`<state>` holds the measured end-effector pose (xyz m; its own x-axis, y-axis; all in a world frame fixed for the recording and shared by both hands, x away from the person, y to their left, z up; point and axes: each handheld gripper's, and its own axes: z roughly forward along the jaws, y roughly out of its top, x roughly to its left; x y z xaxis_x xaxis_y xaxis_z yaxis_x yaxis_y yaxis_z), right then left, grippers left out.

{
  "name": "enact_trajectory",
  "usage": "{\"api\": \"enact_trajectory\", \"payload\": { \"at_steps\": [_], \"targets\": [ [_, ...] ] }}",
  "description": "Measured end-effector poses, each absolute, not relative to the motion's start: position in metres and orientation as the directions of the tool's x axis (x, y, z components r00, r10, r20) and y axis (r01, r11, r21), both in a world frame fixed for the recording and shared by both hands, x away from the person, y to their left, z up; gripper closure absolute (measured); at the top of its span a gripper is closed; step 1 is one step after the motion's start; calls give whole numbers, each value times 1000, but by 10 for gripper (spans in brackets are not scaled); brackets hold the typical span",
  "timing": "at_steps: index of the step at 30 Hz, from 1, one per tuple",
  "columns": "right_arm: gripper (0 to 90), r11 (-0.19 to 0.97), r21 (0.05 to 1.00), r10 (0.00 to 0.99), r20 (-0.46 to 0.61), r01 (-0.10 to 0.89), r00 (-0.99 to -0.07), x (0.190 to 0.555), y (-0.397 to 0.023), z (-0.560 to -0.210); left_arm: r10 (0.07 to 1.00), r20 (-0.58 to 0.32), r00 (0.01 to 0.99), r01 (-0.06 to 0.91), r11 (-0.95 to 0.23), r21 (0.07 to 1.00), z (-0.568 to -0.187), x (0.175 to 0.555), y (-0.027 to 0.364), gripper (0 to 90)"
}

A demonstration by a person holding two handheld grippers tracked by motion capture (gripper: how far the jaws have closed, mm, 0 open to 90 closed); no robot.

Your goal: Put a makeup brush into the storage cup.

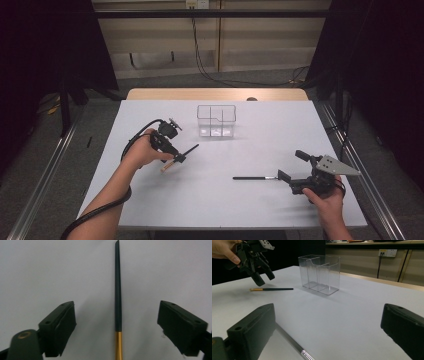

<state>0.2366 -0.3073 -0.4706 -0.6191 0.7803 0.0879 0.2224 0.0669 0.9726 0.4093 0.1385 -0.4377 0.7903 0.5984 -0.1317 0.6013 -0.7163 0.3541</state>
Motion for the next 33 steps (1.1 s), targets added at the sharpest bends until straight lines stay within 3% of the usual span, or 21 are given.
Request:
{"api": "enact_trajectory", "payload": {
  "at_steps": [6,20,22,25,30,33],
  "targets": [
    [0,73,972,781,83,223,-620,236,-307,-470,580,-144,802,593,-741,314,-437,409,137,337],
    [0,74,972,780,84,224,-619,236,-308,-470,570,-128,812,583,-774,248,-446,411,138,554],
    [0,74,972,781,83,224,-619,236,-307,-470,569,-150,809,588,-774,236,-448,410,137,647],
    [0,73,972,781,84,225,-618,236,-308,-470,571,-148,807,590,-778,216,-448,410,135,686],
    [0,75,971,781,84,226,-619,236,-307,-471,567,-133,813,582,-795,171,-449,411,132,825],
    [0,77,971,779,82,224,-621,236,-307,-471,581,-134,803,596,-788,153,-450,412,129,830]
  ]
}}
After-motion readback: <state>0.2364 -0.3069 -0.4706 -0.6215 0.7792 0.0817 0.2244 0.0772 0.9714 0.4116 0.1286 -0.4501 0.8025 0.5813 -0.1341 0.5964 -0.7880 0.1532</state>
